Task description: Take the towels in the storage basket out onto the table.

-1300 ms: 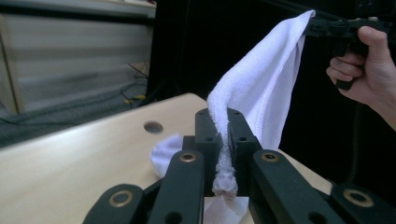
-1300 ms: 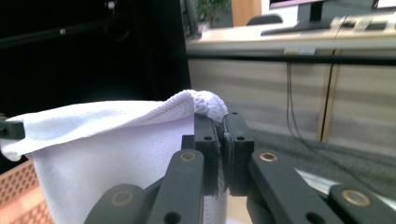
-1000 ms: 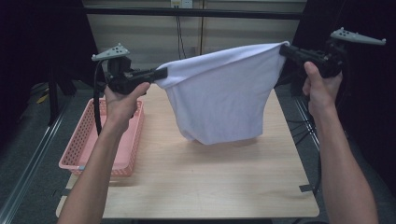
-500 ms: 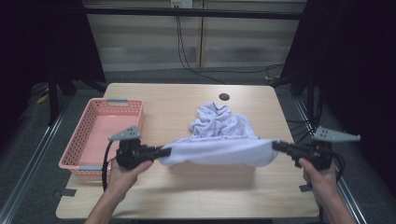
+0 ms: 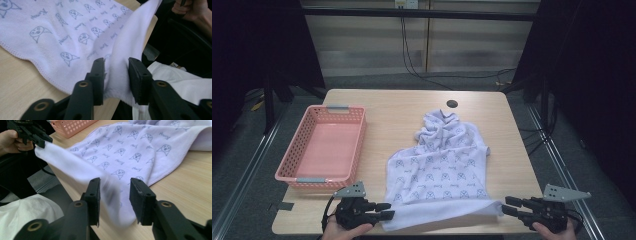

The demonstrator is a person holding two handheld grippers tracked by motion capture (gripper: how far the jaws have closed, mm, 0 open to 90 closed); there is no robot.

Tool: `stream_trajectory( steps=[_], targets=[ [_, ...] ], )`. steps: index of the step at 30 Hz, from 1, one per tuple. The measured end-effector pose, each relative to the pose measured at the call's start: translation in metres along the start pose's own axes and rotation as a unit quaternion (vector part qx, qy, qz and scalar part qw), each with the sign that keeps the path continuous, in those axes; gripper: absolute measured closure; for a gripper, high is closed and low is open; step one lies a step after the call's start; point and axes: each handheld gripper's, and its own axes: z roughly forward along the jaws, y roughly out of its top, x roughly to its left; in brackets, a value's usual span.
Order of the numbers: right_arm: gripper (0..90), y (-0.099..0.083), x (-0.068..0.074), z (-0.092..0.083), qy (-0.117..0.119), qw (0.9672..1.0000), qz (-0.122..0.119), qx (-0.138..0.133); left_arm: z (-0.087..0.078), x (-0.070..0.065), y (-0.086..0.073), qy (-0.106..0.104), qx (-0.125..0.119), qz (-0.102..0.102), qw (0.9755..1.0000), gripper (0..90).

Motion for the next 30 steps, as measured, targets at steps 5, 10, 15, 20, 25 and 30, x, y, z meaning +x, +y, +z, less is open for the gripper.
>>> stream_trajectory(
  steps=[5, 10, 15, 20, 25, 30],
  targets=[
    [59.0, 0.002, -0.009, 0.006, -0.004, 1.0, 0.006, 0.003, 0.0, 0.012, 0.01, 0.02, -0.003, 0.008, 0.9998, 59.6],
    [56.7, 0.017, -0.024, 0.036, -0.014, 0.9994, -0.009, 0.031, 0.021, 0.032, 0.029, 0.044, 0.014, 0.009, 0.9989, 61.6],
    [57.1, 0.038, -0.04, 0.073, -0.016, 0.9984, -0.024, 0.048, 0.045, 0.058, 0.049, 0.054, 0.021, 0.01, 0.9982, 61.7],
    [56.6, 0.045, -0.056, 0.111, -0.02, 0.9952, -0.031, 0.09, 0.067, 0.074, 0.057, 0.073, 0.035, 0.011, 0.9967, 56.4],
    [58.5, 0.044, -0.068, 0.137, -0.045, 0.9897, -0.039, 0.13, 0.073, 0.082, 0.051, 0.082, 0.054, 0.021, 0.995, 56.4],
    [80.2, 0.041, -0.063, 0.137, -0.041, 0.9884, -0.05, 0.137, 0.074, 0.077, 0.047, 0.094, 0.063, 0.05, 0.9923, 78.5]
  ],
)
